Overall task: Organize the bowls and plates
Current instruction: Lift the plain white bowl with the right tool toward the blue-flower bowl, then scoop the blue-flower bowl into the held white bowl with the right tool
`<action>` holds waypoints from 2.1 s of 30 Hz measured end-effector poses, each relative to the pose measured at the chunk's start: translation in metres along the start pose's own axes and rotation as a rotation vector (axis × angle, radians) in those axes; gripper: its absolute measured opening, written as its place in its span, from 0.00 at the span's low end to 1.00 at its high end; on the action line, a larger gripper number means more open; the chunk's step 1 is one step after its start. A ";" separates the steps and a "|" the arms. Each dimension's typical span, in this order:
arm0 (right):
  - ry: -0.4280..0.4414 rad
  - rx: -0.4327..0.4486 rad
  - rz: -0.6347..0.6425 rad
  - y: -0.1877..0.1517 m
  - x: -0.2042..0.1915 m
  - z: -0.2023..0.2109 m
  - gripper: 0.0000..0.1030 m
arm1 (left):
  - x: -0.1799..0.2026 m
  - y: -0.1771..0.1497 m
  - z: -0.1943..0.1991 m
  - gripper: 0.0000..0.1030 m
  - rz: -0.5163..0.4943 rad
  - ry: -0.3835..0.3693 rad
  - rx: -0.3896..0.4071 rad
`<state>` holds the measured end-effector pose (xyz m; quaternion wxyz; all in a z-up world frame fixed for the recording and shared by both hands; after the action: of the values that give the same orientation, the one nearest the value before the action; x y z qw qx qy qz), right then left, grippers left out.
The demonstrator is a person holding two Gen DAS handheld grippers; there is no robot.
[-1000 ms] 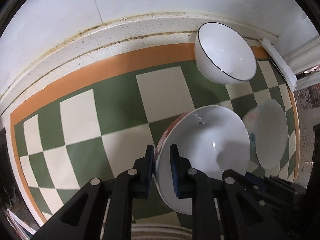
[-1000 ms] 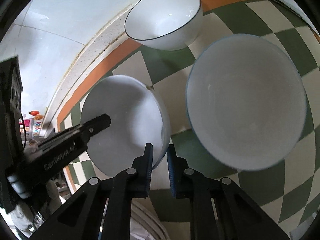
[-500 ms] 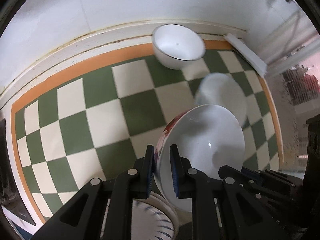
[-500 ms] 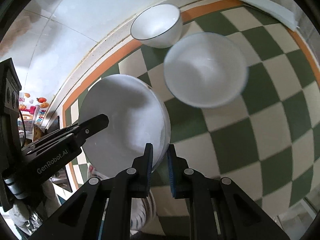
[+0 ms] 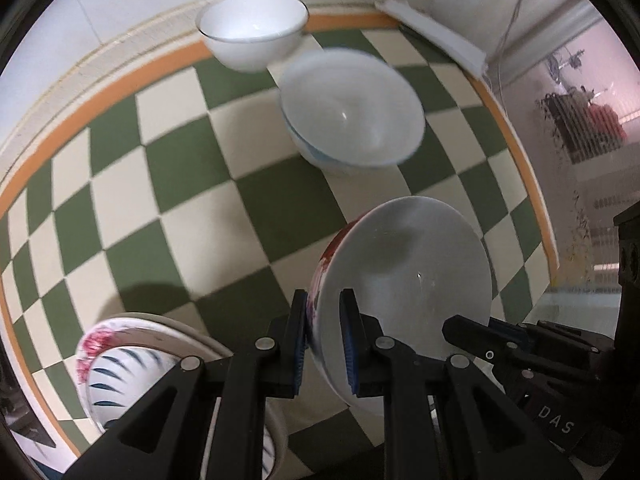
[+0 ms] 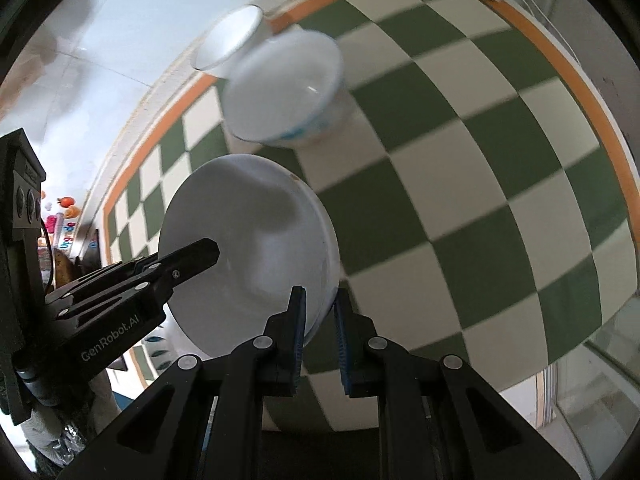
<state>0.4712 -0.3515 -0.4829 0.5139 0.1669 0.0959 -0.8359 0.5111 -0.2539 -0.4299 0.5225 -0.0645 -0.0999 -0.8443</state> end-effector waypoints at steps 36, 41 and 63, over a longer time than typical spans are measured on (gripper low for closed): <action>0.075 -0.042 -0.020 0.036 0.028 0.016 0.29 | -0.015 0.007 0.014 0.17 0.128 0.005 -0.002; 0.065 0.030 0.066 0.092 0.016 0.047 0.49 | -0.038 0.047 0.031 0.25 0.246 0.015 0.072; 0.041 -0.128 0.181 0.200 -0.005 -0.063 0.17 | -0.045 0.118 -0.059 0.10 0.276 -0.007 -0.050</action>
<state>0.6630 -0.4168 -0.5371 0.5950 0.1589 0.1439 -0.7746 0.6363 -0.2795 -0.4847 0.6316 -0.0935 -0.0709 -0.7664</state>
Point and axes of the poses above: each gripper's, at about its wrist camera, not at the fingertips, and z roughly against the way its jaws point, x to its right, y to its top, the point moved 10 cm from there along -z, roughly the way its jaws point, and after that the axes turned 1 degree about -z, right-handed, at the moved point
